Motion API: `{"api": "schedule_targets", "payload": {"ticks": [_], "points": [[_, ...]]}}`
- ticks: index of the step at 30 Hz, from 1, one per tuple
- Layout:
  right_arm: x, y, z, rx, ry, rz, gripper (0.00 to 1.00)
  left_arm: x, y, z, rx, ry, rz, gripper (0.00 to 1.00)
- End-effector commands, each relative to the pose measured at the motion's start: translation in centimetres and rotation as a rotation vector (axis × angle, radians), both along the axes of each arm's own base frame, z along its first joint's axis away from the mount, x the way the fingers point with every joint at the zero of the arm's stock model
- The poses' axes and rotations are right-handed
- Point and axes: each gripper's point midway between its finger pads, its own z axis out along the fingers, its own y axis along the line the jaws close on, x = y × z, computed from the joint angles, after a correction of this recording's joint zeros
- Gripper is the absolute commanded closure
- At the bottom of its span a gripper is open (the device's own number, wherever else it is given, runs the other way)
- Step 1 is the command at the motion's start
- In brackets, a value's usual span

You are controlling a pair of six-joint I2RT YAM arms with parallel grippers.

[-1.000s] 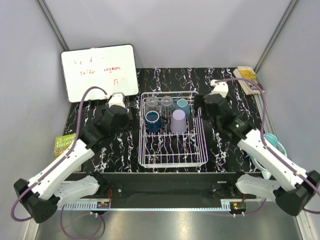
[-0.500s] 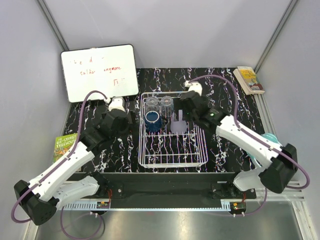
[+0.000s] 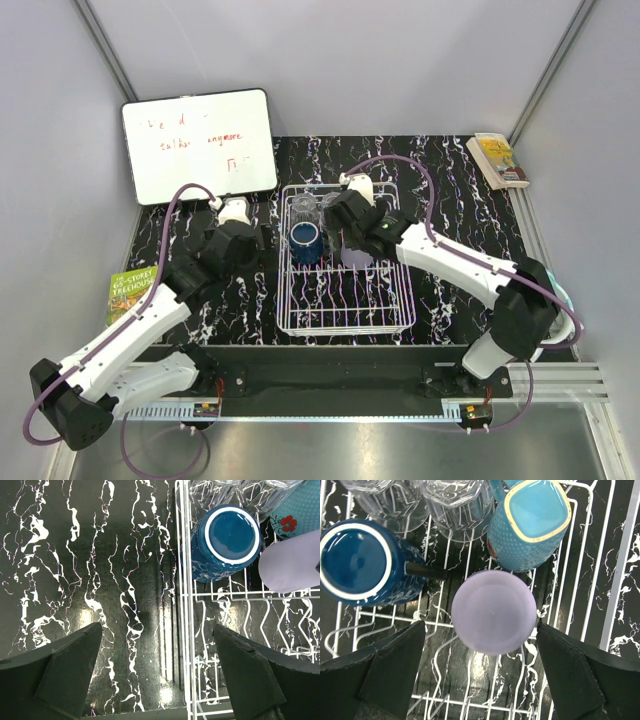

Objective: Unload the cups from the dish rack

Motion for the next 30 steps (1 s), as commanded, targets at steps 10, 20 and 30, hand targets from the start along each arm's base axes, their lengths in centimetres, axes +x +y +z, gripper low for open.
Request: {"api": "schedule_targets", "payload": {"ticks": [10,20,30], "points": [[2.1,0.3,-1.9,-0.072,-0.025,-0.076,0.0,0.4,-0.3,0.1,-0.022,-0.013,0.012,0.01],[2.0,-0.1,-2.2,-0.069,-0.025,-0.101,0.75,0.3,-0.3,0.2,-0.03,-0.014,0.007,0.01],[1.2,-1.2,5.8,0.07,-0.153,-0.104,1.0,0.6,-0.2,1.8,-0.063,-0.055,0.03,0.01]]}}
